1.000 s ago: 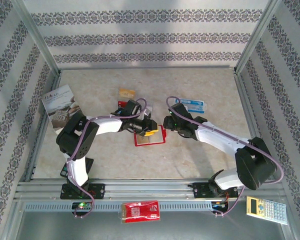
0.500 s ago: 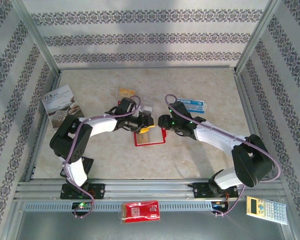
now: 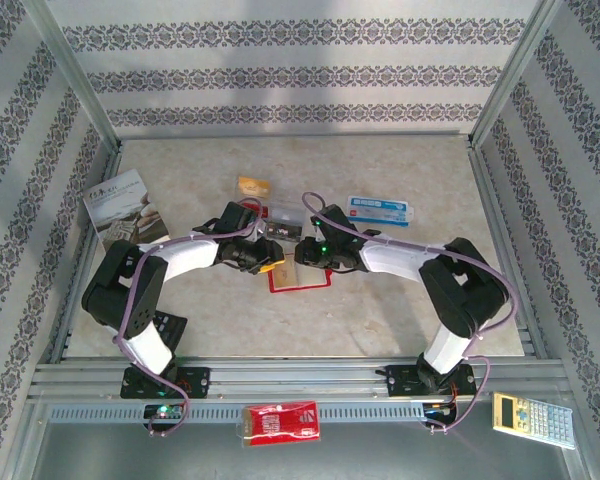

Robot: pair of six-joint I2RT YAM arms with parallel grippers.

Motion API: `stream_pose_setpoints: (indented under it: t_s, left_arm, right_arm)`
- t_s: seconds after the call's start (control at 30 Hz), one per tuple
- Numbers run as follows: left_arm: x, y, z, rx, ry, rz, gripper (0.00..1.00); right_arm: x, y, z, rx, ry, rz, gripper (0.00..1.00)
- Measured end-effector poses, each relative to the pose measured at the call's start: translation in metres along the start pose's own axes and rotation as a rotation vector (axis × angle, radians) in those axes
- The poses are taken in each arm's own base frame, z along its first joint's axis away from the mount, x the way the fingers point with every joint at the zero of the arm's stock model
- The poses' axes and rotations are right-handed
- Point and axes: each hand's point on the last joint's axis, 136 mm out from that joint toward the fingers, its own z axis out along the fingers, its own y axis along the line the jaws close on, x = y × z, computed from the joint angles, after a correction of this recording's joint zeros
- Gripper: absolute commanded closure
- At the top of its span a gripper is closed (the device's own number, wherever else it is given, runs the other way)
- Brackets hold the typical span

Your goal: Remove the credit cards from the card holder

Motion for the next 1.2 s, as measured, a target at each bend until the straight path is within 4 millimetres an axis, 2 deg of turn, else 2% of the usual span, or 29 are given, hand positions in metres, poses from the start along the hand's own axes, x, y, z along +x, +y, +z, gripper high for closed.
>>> stream_pose_setpoints:
  t_s: [0.13,0.3,0.87,1.2]
  left_arm:
    - [0.0,0.01,0.001,-0.078,0.008,0.01,0.62]
    - [-0.002,0.008,-0.001,-0.172,0.002,0.075,0.62]
    - [0.003,0.018,0.018,-0.347,0.079,0.167,0.58]
    - [0.003,0.024,0.019,-0.401,0.095,0.18,0.67]
  right_arm:
    - [0.008,-0.003,0.009,-0.008,0.043,0.016,0.73]
    - [0.011,0.0,0.012,-0.029,0.063,0.029,0.76]
    - [0.002,-0.004,0.015,-0.069,0.065,0.066,0.81]
    - [0.007,-0.007,0.016,-0.079,0.08,0.069,0.83]
